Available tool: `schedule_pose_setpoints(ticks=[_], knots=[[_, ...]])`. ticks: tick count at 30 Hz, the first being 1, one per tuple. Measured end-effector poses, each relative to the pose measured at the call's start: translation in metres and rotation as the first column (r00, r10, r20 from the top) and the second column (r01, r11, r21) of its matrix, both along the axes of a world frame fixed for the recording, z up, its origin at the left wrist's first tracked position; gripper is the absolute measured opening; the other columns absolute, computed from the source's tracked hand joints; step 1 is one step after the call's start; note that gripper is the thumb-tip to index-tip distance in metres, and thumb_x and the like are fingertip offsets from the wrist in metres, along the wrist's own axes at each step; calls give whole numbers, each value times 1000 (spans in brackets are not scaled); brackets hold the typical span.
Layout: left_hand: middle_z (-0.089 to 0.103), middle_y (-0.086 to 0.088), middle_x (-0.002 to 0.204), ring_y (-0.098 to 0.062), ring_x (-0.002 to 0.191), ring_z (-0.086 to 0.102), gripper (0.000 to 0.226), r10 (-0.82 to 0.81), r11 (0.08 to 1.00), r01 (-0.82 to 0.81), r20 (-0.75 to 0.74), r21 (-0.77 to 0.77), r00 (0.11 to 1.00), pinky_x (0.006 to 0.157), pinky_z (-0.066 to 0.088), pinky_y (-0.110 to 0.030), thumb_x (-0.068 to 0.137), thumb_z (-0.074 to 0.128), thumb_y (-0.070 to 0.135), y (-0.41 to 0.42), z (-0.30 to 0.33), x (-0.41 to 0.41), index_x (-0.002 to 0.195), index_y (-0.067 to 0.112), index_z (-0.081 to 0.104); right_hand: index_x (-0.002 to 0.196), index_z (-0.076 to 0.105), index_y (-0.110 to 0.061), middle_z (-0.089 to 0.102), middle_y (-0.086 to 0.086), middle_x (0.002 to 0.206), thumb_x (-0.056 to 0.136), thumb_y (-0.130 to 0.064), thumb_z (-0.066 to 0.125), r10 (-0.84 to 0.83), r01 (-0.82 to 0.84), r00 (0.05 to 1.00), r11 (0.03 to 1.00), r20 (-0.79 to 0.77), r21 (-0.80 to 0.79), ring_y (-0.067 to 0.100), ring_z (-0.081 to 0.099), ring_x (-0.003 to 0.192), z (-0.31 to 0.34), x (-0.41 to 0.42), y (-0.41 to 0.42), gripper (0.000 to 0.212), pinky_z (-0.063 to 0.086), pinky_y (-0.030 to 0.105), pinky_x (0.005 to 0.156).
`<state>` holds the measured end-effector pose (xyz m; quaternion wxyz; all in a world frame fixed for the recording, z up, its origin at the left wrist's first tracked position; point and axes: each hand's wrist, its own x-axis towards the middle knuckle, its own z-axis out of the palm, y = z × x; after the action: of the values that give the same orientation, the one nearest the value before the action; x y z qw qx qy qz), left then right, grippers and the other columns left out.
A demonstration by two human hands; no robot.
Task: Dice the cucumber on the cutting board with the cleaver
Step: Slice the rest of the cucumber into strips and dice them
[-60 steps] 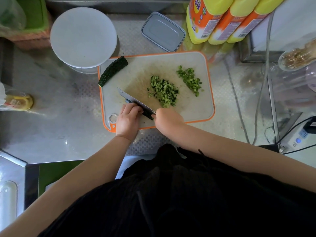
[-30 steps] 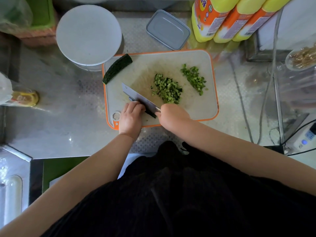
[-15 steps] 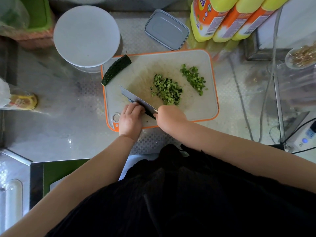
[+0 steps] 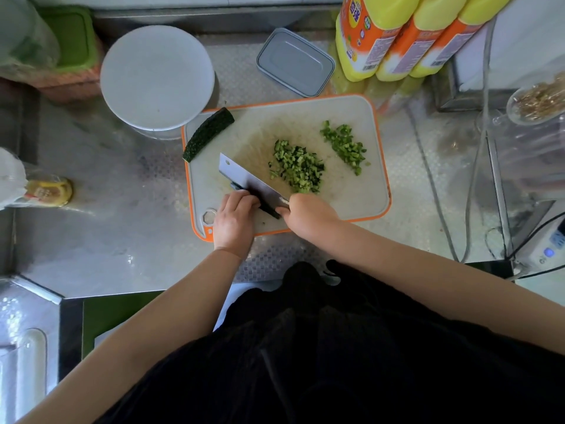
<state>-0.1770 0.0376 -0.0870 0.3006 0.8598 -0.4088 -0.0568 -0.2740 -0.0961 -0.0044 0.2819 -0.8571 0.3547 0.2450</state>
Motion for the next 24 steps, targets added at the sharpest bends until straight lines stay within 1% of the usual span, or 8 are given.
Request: schedule_pose_setpoints(ticks=[7,12,13,15,17,18,20,24], knots=[[63,-9,100,-25,95,52,25,-94,995,95,-12,42,995,73,50,-41,93,50,24,6,10,5,96,7,69,101,56,-3,60,13,90,99,-39,44,33,-29,998,997,54,-75,32,60,89,1,-4,3,39,40,33,64],[58,-17,101,-31,97,51,9,-80,983,117,245,-140,966,86,41,-37,94,54,13,-1,55,13,100,7,57,108,47,-3,62,13,93,99,-27,41,-10,16,996,998,84,-66,30,60,82,2,-9,11,26,38,33,61],[58,-16,103,-31,97,50,13,-129,982,162,290,-94,948,87,39,-37,95,53,18,-8,68,18,99,7,60,108,46,-3,62,12,90,98,-24,40,-16,22,996,998,89,-67,29,60,79,2,-10,13,24,37,32,59],[59,-8,105,-29,101,47,34,-317,944,281,238,171,918,88,34,-37,96,39,36,-27,86,29,99,12,63,113,45,-2,64,12,88,98,-22,39,31,-18,994,992,102,-126,30,64,78,0,-13,18,25,36,30,53],[59,-2,110,-26,106,46,59,-480,768,389,56,510,875,89,33,-37,94,17,52,-45,93,39,105,16,63,121,43,1,67,13,93,100,-19,38,123,-100,988,970,95,-221,29,66,82,-1,-15,22,30,31,28,46],[59,-2,115,-25,108,47,66,-530,672,425,-8,607,848,90,35,-38,94,11,55,-50,93,41,110,18,63,125,41,2,67,13,96,100,-18,38,158,-130,983,957,91,-258,28,67,83,-2,-16,23,32,30,28,46],[56,-3,125,-27,113,48,66,-564,560,477,-110,677,818,93,39,-39,97,10,55,-58,92,43,118,21,62,132,37,3,67,13,99,100,-14,38,190,-155,977,945,98,-289,28,66,85,-4,-17,25,37,33,31,53],[54,-9,127,-30,118,48,62,-496,516,521,-259,680,829,98,39,-41,100,14,55,-66,96,41,128,19,56,129,38,0,66,12,97,98,-11,40,198,-151,971,943,134,-298,30,65,84,-9,-20,29,33,32,32,56]])
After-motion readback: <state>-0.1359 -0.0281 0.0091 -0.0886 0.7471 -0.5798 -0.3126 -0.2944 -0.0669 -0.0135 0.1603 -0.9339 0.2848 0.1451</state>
